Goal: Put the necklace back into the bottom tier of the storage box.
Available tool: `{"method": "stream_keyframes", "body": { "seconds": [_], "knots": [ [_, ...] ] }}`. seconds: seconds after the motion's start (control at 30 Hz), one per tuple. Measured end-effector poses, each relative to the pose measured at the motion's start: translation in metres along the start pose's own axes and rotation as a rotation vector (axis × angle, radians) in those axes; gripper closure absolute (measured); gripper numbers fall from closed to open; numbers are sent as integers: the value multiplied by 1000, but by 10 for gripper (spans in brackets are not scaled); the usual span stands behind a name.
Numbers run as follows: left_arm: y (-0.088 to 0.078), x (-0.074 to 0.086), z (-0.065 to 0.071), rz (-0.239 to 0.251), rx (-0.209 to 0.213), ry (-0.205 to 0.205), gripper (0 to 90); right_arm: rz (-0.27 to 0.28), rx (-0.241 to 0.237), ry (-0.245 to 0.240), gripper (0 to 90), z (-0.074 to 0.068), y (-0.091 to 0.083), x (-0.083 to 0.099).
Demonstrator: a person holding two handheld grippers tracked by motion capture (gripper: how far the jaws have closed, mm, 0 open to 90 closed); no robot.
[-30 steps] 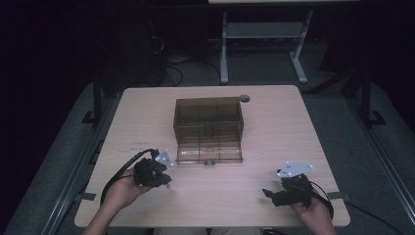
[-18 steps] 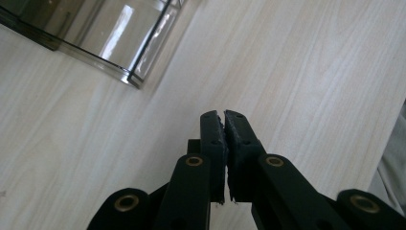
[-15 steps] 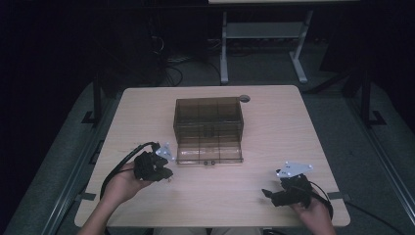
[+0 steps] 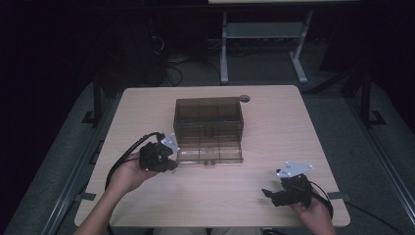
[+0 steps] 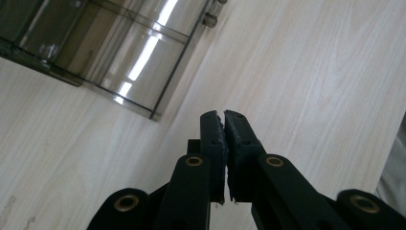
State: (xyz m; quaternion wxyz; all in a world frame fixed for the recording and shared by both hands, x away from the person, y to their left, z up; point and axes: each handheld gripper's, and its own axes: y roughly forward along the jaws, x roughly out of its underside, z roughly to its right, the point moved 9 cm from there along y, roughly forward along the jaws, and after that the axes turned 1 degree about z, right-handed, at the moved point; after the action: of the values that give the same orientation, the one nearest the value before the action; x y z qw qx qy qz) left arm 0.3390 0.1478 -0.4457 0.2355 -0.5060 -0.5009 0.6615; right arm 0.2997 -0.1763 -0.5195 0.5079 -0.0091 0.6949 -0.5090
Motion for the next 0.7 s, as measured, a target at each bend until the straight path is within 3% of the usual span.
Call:
{"method": "stream_keyframes", "body": {
  "seconds": [0.7],
  "knots": [
    [2,-33,-17,24,-7,-2,867,2,-3,-3,143,-1,-1,-1]
  ]
}}
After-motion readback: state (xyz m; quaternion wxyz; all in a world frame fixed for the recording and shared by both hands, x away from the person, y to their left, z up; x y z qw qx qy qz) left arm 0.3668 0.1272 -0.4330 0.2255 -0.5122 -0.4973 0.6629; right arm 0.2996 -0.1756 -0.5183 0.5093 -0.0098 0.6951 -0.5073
